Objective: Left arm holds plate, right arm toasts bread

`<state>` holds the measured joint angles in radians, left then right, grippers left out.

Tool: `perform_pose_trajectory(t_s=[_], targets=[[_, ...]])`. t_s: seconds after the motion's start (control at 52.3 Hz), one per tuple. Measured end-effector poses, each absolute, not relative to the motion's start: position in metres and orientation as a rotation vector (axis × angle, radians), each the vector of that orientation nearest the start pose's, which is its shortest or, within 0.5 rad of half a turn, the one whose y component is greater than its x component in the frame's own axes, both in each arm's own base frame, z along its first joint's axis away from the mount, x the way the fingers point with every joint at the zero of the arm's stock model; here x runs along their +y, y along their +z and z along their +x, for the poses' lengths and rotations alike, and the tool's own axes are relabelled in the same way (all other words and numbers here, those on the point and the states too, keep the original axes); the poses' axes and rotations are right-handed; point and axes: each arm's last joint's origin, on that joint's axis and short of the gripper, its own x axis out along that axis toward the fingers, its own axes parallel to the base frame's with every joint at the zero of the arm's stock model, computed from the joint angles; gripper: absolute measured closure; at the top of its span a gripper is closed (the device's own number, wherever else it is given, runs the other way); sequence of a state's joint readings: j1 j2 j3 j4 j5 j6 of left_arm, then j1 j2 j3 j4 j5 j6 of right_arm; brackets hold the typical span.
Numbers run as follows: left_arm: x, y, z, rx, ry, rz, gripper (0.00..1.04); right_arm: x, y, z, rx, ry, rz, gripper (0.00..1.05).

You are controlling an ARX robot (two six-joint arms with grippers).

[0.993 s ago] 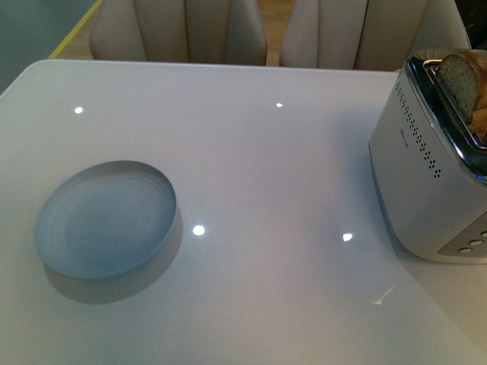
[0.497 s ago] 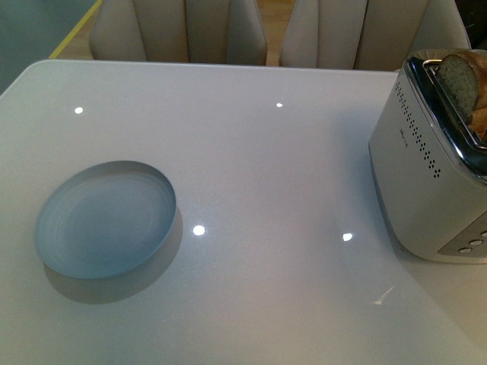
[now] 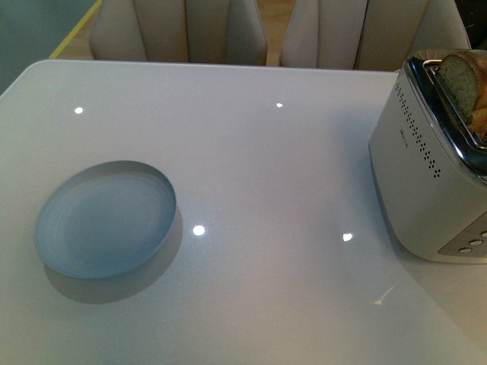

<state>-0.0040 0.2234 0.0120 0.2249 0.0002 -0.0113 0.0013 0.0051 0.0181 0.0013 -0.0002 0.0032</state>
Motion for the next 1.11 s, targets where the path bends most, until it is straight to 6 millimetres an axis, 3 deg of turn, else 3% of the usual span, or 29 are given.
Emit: perform_pose_trajectory(t_s=[0.306,0.745,1.108], targets=[[0.0,0.167,0.098,-0.001,-0.003,-0.011,1.02,0.0,0.169,0.097,-0.014,0.002,0.003,0.09],[0.0,0.167,0.097,-0.007,-0.003,-0.011,1.02,0.0,0.169,0.097,-0.014,0.002,0.003,0.09],[0.0,0.167,0.097,-0.007,-0.003,-0.011,0.44,0.0,0.169,0.097,-0.014,0.002,0.003,0.09]])
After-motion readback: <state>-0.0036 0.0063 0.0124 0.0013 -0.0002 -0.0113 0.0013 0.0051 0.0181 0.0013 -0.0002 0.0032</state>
